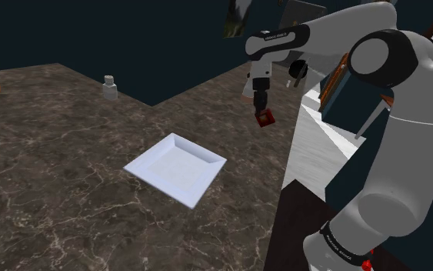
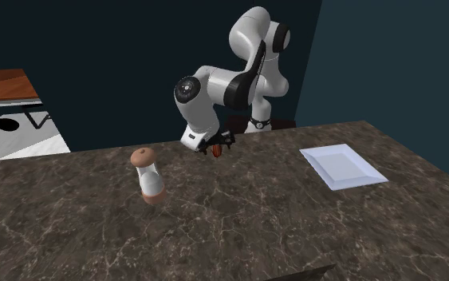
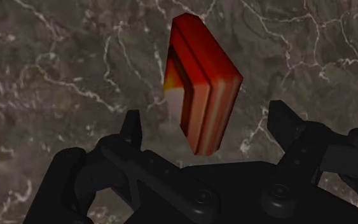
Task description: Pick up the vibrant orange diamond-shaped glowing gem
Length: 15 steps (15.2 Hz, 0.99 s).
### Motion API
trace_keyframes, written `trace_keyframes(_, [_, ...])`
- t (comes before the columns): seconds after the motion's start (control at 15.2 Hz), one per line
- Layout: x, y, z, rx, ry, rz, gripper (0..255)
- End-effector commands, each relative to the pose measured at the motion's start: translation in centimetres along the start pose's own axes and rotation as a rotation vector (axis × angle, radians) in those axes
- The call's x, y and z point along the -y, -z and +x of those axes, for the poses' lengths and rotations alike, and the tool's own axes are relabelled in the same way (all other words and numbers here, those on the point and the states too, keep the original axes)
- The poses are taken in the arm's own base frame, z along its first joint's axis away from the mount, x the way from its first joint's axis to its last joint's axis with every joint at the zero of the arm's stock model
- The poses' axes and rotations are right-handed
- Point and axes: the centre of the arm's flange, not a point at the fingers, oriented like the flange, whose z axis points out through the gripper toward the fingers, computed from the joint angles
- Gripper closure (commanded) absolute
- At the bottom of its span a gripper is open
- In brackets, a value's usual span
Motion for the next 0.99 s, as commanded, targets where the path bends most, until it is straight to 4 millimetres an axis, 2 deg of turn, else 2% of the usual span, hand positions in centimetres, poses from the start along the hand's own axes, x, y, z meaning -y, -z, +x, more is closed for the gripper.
trace_keyframes(0.0, [-0.28,-1.18,0.54,0.000,0.000,0.000,0])
trace_keyframes(0.13, [-0.28,-1.18,0.54,0.000,0.000,0.000,0])
trace_keyframes(0.2, [-0.28,-1.19,0.52,0.000,0.000,0.000,255])
trace_keyframes(0.79, [-0.28,-1.18,0.54,0.000,0.000,0.000,255])
trace_keyframes(0.92, [-0.03,-0.25,0.11,0.000,0.000,0.000,255])
